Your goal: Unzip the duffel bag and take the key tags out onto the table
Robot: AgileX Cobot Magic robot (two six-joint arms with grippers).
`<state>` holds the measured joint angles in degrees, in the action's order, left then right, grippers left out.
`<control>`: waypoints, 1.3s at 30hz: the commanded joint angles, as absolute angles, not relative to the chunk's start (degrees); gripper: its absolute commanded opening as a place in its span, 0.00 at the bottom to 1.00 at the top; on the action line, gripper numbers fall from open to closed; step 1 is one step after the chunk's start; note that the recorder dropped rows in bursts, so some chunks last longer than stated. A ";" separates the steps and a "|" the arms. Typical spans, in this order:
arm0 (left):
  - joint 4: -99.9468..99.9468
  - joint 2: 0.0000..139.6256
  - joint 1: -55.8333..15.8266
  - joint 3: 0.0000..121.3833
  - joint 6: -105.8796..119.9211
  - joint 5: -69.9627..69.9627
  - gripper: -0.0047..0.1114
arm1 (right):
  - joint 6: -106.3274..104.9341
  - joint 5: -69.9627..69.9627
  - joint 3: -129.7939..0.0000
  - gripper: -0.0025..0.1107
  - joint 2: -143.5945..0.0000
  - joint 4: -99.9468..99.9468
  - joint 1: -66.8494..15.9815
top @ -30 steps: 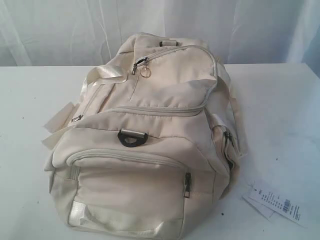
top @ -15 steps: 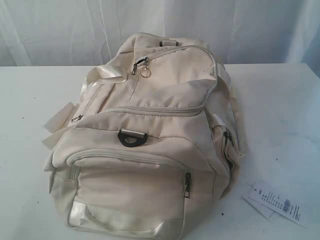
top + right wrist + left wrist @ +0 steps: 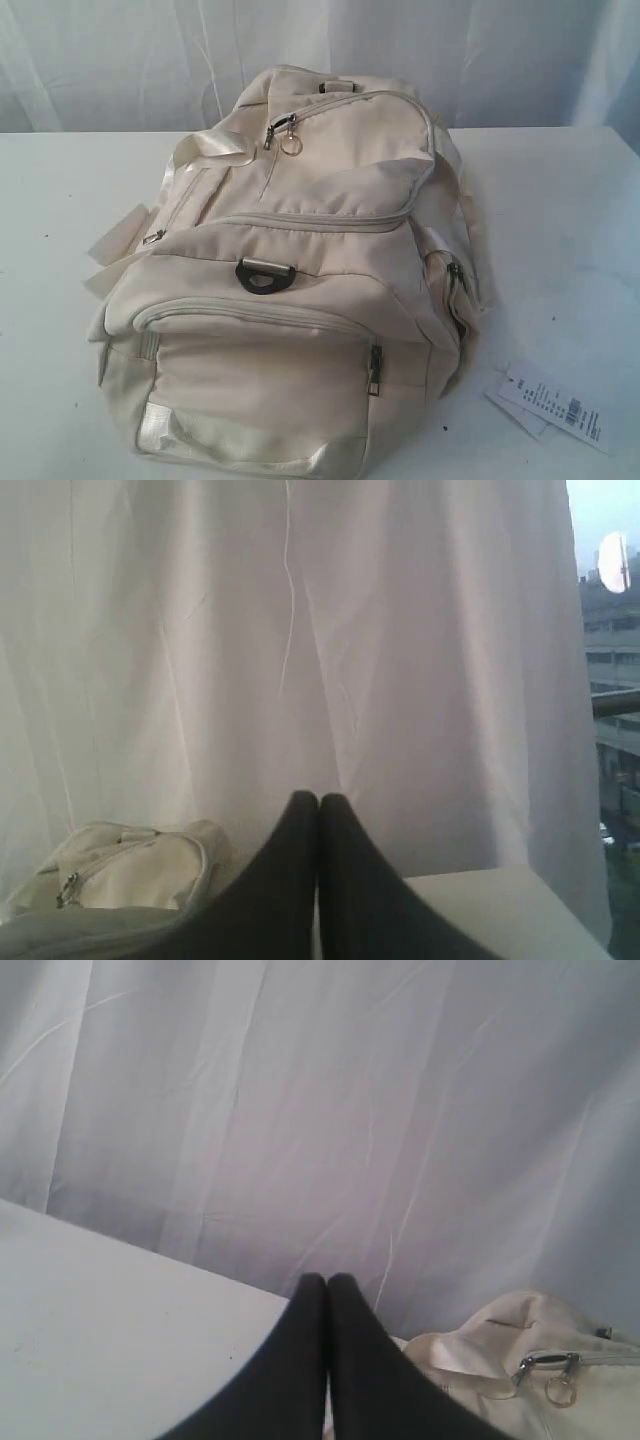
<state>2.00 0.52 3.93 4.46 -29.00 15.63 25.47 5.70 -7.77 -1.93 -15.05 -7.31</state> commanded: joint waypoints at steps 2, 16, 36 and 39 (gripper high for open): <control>21.19 7.82 3.58 9.55 -45.52 16.87 0.05 | 25.72 2.77 -14.56 0.02 -11.30 -19.32 -7.52; 42.33 41.52 3.17 26.68 -58.16 25.52 0.05 | 25.72 0.00 -21.91 0.02 -32.10 -19.13 -15.29; 47.68 60.75 3.17 33.80 -52.52 26.17 0.05 | 31.36 1.30 -21.91 0.02 -31.48 -18.87 -15.41; 47.68 61.64 3.17 33.80 -52.52 26.17 0.05 | 31.36 1.31 -21.91 0.02 -31.48 -18.97 -15.41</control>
<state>46.84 61.24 3.44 33.30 -53.06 25.52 31.03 1.31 -21.52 -31.60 -18.79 -15.37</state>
